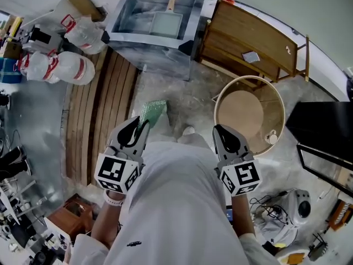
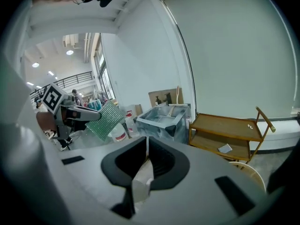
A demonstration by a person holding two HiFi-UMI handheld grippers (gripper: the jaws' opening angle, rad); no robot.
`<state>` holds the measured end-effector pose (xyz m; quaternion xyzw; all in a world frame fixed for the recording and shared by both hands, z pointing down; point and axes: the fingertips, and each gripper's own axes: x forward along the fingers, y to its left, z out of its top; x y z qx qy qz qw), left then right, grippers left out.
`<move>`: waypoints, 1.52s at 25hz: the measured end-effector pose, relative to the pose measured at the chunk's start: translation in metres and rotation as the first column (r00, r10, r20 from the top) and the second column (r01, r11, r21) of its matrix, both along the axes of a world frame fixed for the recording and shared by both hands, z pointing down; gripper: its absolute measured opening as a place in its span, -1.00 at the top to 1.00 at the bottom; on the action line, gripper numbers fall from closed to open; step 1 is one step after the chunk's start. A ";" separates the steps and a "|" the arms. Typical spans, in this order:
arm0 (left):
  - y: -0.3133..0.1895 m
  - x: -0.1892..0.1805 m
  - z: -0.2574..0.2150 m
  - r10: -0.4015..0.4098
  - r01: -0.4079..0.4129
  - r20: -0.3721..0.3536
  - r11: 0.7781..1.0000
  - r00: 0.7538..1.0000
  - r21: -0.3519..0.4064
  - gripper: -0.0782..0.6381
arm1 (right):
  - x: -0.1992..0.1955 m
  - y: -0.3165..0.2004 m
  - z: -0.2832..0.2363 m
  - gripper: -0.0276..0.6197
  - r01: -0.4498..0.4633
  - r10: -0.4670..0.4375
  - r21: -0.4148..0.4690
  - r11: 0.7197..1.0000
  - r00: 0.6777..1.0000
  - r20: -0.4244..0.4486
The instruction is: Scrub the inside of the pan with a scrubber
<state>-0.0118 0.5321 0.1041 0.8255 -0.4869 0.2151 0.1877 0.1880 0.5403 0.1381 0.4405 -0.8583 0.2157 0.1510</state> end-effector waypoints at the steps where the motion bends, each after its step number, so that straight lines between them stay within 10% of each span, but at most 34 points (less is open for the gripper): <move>1: -0.006 -0.002 0.000 0.005 -0.005 0.004 1.000 1.000 -0.001 0.56 | 0.000 -0.005 0.001 0.86 -0.009 0.009 -0.002 1.000 1.000 0.004; 14: -0.162 -0.024 0.018 0.117 -0.117 -0.018 0.993 0.993 -0.013 0.56 | -0.026 -0.128 0.013 0.86 -0.105 0.104 -0.026 0.994 0.994 -0.037; 28: -0.379 -0.095 0.003 0.274 -0.277 -0.083 0.961 0.958 -0.025 0.56 | -0.141 -0.336 -0.018 0.86 -0.185 0.184 -0.021 0.982 0.982 -0.051; 38: -0.446 -0.099 0.020 0.357 -0.360 -0.070 0.932 0.932 -0.040 0.56 | -0.175 -0.396 -0.004 0.86 -0.123 0.119 -0.045 0.991 0.989 -0.092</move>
